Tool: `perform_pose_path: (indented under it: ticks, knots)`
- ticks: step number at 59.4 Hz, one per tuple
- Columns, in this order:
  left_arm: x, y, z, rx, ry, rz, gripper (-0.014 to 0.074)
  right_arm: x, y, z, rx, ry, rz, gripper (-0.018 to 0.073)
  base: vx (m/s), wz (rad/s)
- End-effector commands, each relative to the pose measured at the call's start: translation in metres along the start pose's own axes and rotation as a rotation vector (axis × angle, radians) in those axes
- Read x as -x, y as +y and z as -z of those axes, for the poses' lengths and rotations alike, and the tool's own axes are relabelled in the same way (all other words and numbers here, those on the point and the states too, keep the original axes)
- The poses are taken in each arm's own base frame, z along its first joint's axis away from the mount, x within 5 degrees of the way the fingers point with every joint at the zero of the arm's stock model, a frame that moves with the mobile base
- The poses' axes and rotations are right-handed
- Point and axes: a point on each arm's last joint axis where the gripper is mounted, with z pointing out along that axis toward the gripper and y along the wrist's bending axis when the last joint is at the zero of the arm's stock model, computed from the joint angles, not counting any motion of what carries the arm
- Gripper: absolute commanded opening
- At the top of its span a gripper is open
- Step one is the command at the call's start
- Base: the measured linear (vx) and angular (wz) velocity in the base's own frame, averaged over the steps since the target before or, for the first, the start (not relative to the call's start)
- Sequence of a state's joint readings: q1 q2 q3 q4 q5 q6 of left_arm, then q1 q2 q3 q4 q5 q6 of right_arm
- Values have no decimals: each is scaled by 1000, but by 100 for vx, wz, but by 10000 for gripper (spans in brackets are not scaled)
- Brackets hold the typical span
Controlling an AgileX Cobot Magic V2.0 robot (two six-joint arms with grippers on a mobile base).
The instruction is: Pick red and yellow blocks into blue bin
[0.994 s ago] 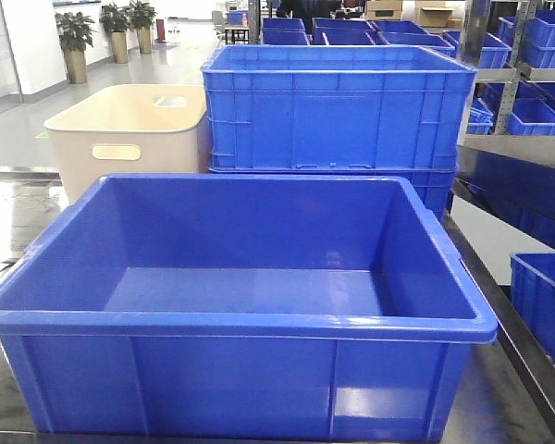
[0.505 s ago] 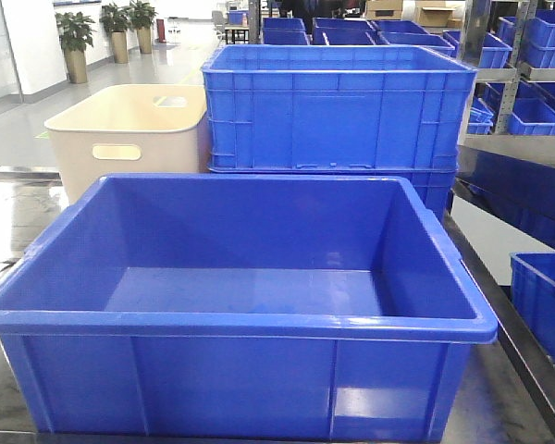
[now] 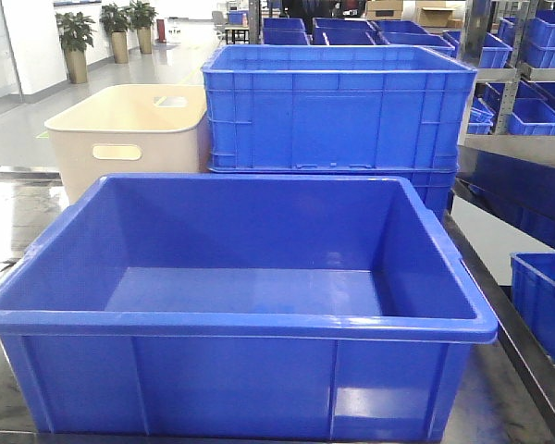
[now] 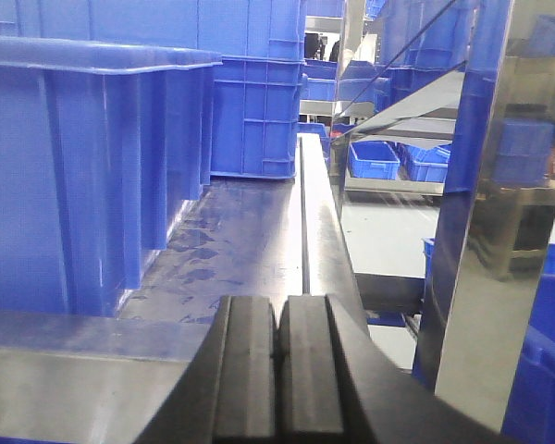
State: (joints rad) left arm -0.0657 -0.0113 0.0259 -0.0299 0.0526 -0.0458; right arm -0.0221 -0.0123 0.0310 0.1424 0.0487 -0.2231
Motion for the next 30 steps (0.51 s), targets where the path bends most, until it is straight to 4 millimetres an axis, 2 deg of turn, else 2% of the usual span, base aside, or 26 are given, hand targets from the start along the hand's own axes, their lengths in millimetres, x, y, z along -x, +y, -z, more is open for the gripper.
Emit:
perform_pose_path:
  ticks: [1,15,30]
  knots:
    - [14,-1,3,-4,-114,8,35,8,-2,1,-18,-111,15,-10,0,0]
    - [14,-1,3,-4,-114,8,35,11,-1,2,-10,-147,-60,-10,0,0]
    - [14,-1,3,-4,-114,8,35,11,-1,2,-10,-148,-39,-10,0,0]
